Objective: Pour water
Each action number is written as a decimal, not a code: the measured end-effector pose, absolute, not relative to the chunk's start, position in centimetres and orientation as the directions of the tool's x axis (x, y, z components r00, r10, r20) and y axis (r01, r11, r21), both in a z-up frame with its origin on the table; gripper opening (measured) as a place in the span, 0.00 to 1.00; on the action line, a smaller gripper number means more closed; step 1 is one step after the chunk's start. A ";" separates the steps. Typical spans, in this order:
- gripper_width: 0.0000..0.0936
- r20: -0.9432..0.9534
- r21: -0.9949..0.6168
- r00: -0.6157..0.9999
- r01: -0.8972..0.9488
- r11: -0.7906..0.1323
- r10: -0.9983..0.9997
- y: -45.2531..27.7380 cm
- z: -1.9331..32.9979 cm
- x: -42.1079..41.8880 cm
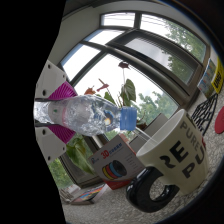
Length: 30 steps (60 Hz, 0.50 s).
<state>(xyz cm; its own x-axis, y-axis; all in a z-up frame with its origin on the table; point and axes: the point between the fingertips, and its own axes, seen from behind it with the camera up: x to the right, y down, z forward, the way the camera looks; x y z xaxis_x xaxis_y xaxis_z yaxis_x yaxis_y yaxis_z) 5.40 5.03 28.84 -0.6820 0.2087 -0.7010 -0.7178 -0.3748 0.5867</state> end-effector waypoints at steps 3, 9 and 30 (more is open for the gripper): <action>0.29 -0.693 0.608 -0.695 -0.708 -0.360 0.195 5.5 27.7 6.0; 0.29 -0.689 0.625 -0.704 -0.697 -0.352 0.170 5.9 26.7 6.4; 0.29 -0.874 0.152 -0.297 -0.918 -0.366 0.384 3.4 36.8 6.7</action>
